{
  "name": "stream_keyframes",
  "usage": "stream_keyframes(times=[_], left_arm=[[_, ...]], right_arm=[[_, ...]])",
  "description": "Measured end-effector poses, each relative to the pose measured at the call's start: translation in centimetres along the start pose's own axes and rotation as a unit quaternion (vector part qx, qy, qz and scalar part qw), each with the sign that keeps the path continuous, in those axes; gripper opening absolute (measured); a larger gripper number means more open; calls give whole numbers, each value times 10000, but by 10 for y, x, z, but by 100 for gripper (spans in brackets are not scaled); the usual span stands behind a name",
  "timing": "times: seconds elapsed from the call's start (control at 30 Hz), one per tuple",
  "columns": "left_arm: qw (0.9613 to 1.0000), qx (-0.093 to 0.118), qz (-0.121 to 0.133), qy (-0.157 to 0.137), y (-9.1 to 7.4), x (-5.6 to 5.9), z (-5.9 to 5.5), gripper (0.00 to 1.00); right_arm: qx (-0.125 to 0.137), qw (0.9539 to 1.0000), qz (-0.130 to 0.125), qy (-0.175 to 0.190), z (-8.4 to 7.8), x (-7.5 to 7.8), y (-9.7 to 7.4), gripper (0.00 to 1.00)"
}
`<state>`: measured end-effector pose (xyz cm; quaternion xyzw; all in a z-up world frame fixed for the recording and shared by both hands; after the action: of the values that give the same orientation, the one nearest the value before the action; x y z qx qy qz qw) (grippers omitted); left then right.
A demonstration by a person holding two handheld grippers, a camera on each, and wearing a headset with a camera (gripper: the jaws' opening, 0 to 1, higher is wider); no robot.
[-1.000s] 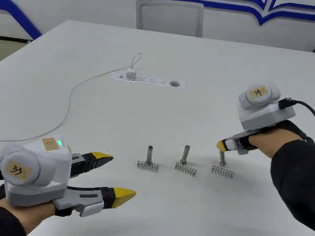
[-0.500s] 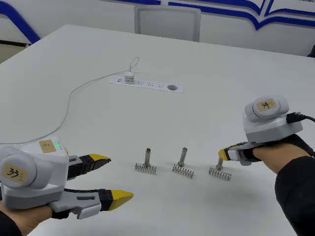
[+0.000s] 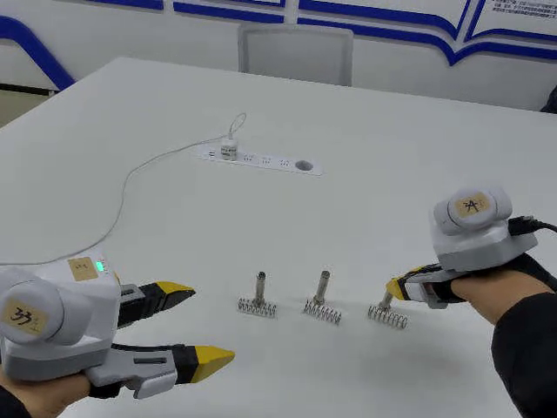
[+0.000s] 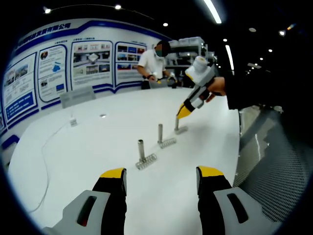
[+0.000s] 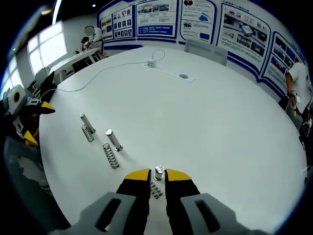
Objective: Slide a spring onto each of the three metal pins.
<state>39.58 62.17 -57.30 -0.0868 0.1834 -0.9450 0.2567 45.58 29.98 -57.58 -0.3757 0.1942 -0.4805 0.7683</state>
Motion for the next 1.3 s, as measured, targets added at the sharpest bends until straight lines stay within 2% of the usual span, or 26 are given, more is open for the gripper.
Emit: stream_keyframes(times=[0.13,0.2,0.3,0.33,0.47,0.57,0.67,0.7,0.77,0.8,0.9,0.97,1.0,1.07,1.13,1.23,1.3], left_arm=[[10000,3,21,-9,-1,-1,0,59],[10000,1,22,-16,-1,-1,-1,58],[10000,-21,9,-26,0,-1,-3,58],[10000,-34,0,-23,0,0,-3,58],[10000,-48,-27,-2,1,1,-2,58],[10000,-49,-30,3,1,1,-2,58],[10000,-44,-7,-21,-1,0,-2,58],[10000,-42,-3,-29,-1,0,-3,58],[10000,-37,4,-42,-1,-1,-3,58],[10000,-39,5,-45,-2,-1,-3,58],[10000,-46,8,-58,-2,-1,-4,58],[10000,-49,11,-66,-2,-1,-4,58],[10000,-48,12,-69,-2,-1,-4,58],[10000,-43,9,-82,-2,-1,-4,57],[10000,-45,12,-81,-3,-1,-5,57],[9999,-37,22,-94,-4,-2,-5,57],[9999,-42,25,-105,-4,-2,-6,57]], right_arm=[[-3,9999,22,-106,-7,-1,-7,13],[-60,9997,117,-226,-12,-4,-11,13],[-112,9960,526,-719,-15,-16,-13,13],[-152,9925,704,-989,-16,-20,-11,13],[-265,9835,829,-1586,-14,-27,-3,17],[-418,9710,972,-2143,-9,-36,5,19],[-586,9604,1098,-2494,-7,-39,13,20],[-659,9589,1072,-2543,-6,-39,15,20],[-783,9511,1011,-2813,-2,-38,19,20],[-810,9499,995,-2851,-1,-39,20,19],[-1047,9385,995,-3137,2,-41,26,19],[-1188,9345,976,-3211,2,-42,29,19],[-1331,9299,946,-3295,2,-41,31,18],[-1447,9239,912,-3423,1,-40,36,18],[-1534,9231,926,-3402,1,-40,39,17],[-1645,9195,887,-3458,1,-38,41,16],[-1676,9193,944,-3433,1,-38,42,16]])
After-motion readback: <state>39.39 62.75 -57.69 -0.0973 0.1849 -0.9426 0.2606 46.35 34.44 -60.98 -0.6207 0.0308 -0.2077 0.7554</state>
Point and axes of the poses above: the centre of the closed fingertips' face, and the gripper's own axes: y roughly forward along the fingers, x roughly to its right, z roughly out of its top, the point moved 8 cm from there along -y, roughly backward along the fingers, and after that the axes turned 2 degrees about -y, right-handed, at the moved point
